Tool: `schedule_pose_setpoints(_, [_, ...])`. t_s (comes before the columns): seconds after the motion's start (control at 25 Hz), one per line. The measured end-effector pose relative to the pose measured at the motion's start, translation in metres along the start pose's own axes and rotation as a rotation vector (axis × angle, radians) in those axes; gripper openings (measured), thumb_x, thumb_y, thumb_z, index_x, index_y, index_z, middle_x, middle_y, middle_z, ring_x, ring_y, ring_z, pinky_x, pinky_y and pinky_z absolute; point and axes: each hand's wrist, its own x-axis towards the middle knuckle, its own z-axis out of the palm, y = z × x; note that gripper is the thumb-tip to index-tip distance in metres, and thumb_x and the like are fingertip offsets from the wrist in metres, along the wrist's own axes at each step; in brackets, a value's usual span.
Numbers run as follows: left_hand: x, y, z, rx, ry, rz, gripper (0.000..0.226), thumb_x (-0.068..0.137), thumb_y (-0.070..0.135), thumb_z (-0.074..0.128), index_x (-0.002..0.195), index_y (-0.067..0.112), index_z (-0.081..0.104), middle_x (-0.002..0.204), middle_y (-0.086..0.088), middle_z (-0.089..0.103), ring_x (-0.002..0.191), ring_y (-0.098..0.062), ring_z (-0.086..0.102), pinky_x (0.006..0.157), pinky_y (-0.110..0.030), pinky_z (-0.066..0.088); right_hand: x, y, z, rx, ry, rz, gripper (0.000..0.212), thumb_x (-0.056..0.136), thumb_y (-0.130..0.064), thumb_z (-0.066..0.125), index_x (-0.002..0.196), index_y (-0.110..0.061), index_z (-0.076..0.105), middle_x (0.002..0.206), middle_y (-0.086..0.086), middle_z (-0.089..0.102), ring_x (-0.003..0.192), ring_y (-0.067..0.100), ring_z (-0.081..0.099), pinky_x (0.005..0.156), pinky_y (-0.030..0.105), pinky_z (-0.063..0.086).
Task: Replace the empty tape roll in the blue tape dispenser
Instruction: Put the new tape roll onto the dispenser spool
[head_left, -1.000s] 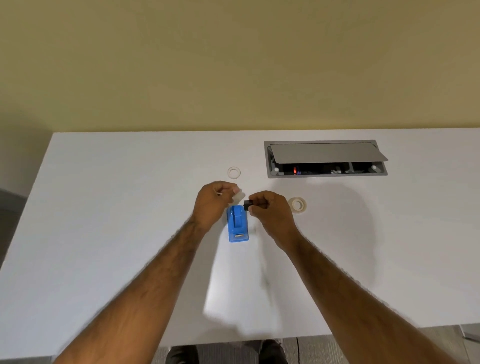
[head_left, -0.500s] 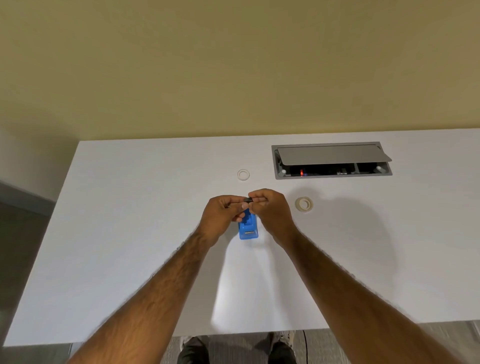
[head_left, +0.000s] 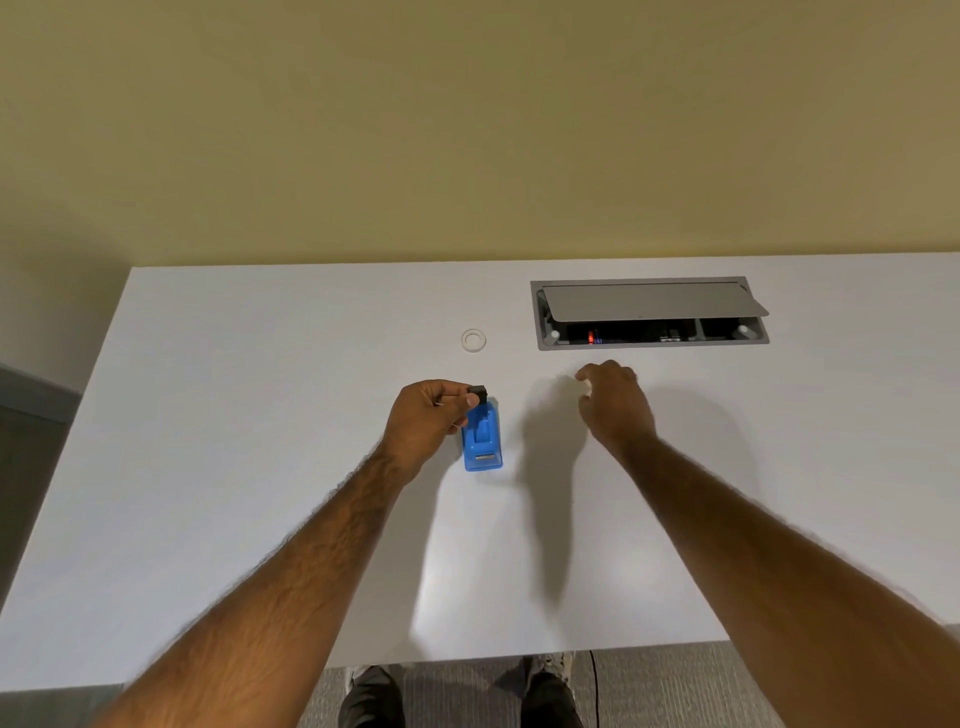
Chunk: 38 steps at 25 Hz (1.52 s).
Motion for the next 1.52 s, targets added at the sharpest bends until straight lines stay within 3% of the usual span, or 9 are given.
schedule_pose_setpoints(0.32, [0.003, -0.003, -0.013, 0.000, -0.005, -0.004, 0.011, 0.089, 0.018, 0.072, 0.090, 0.027, 0.079, 0.079, 0.010, 0.078, 0.065, -0.004, 0.065, 0.063, -0.016, 0.054, 0.006, 0.020, 0.016, -0.099, -0.255, 0.033, 0.061, 0.084, 0.001, 0.055, 0.140, -0.021, 0.046, 0.135, 0.013, 0.045, 0.122, 0.034, 0.045, 0.097, 0.047, 0.050])
schedule_pose_setpoints(0.56, [0.002, -0.002, -0.021, -0.020, 0.014, -0.006, 0.009, 0.088, 0.019, 0.073, 0.091, 0.027, 0.079, 0.081, 0.011, 0.079, 0.066, -0.004, 0.066, 0.063, -0.015, 0.055, -0.010, 0.012, 0.031, -0.153, -0.154, -0.019, 0.051, 0.084, 0.006, 0.042, 0.129, -0.017, 0.052, 0.118, 0.013, 0.048, 0.109, 0.031, 0.048, 0.082, 0.043, 0.054])
schedule_pose_setpoints(0.68, [0.000, 0.002, -0.020, -0.023, 0.010, 0.002, 0.009, 0.088, 0.019, 0.074, 0.090, 0.026, 0.078, 0.079, 0.012, 0.078, 0.064, -0.002, 0.066, 0.062, -0.014, 0.054, -0.017, -0.003, 0.033, 0.050, -0.122, 0.019, 0.047, 0.085, -0.001, 0.048, 0.128, -0.019, 0.055, 0.120, 0.011, 0.052, 0.111, 0.030, 0.053, 0.088, 0.039, 0.052])
schedule_pose_setpoints(0.88, [-0.001, 0.009, -0.016, -0.007, 0.008, 0.010, 0.009, 0.089, 0.019, 0.073, 0.096, 0.021, 0.079, 0.079, 0.011, 0.078, 0.064, -0.002, 0.066, 0.062, -0.015, 0.054, -0.018, -0.060, 0.016, 0.472, -0.076, -0.110, 0.046, 0.078, -0.005, 0.062, 0.121, -0.022, 0.064, 0.120, 0.000, 0.065, 0.109, 0.018, 0.059, 0.098, 0.034, 0.049])
schedule_pose_setpoints(1.12, [-0.004, 0.023, -0.013, 0.003, 0.040, 0.025, 0.015, 0.089, 0.021, 0.074, 0.102, 0.015, 0.078, 0.083, 0.003, 0.078, 0.065, -0.006, 0.067, 0.065, -0.020, 0.055, -0.022, -0.094, -0.003, 0.814, -0.139, -0.109, 0.033, 0.088, -0.017, 0.067, 0.121, -0.015, 0.065, 0.120, 0.002, 0.066, 0.108, 0.020, 0.061, 0.093, 0.040, 0.056])
schedule_pose_setpoints(1.32, [-0.006, 0.033, -0.014, 0.004, 0.029, 0.053, 0.013, 0.089, 0.021, 0.073, 0.100, 0.017, 0.078, 0.085, 0.001, 0.078, 0.067, -0.009, 0.067, 0.065, -0.021, 0.054, -0.027, -0.102, -0.014, 1.039, -0.260, -0.123, 0.030, 0.090, -0.015, 0.067, 0.121, -0.017, 0.066, 0.112, 0.001, 0.066, 0.104, 0.023, 0.065, 0.076, 0.027, 0.060])
schedule_pose_setpoints(1.52, [-0.008, 0.037, -0.015, 0.010, 0.013, 0.066, 0.007, 0.088, 0.022, 0.075, 0.093, 0.022, 0.079, 0.080, 0.006, 0.077, 0.066, -0.007, 0.067, 0.064, -0.020, 0.054, -0.026, -0.104, -0.019, 1.100, -0.324, -0.111, 0.035, 0.087, -0.014, 0.071, 0.122, -0.017, 0.065, 0.118, 0.012, 0.064, 0.103, 0.024, 0.068, 0.080, 0.033, 0.061])
